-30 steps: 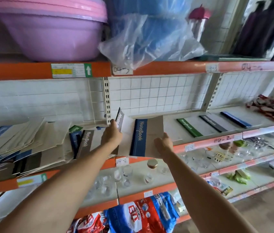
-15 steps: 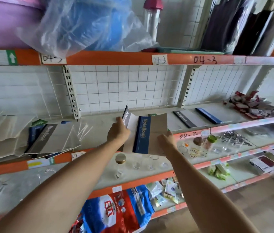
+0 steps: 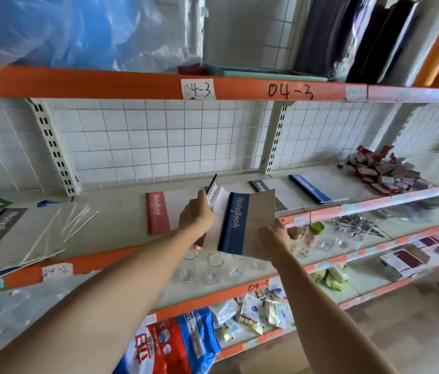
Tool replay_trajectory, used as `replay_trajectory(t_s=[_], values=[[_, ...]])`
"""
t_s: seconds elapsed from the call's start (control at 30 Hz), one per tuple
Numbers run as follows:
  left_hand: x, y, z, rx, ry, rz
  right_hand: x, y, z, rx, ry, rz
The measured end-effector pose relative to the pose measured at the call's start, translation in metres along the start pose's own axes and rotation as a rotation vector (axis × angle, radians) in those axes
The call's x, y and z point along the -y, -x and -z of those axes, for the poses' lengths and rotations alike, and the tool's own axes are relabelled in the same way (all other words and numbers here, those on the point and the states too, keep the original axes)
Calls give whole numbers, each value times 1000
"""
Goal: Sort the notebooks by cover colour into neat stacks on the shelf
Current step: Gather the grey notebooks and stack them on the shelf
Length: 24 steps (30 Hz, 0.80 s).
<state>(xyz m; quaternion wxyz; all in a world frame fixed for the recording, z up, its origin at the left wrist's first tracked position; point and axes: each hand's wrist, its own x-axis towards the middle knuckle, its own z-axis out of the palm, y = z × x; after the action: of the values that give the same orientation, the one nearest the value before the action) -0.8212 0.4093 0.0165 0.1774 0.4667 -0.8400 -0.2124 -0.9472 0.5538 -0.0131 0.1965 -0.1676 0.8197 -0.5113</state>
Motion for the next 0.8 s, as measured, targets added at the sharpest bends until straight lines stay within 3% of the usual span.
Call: replay_trajectory(t_s=[0.3, 0.6, 0.8], values=[[-88, -97, -74, 65, 154, 1, 2, -131, 68, 2, 174, 12], [-141, -167, -130, 89, 337, 250, 8, -232, 112, 23, 351, 62], [-170, -186, -160, 83, 292, 299, 7, -274, 129, 62, 239, 56]])
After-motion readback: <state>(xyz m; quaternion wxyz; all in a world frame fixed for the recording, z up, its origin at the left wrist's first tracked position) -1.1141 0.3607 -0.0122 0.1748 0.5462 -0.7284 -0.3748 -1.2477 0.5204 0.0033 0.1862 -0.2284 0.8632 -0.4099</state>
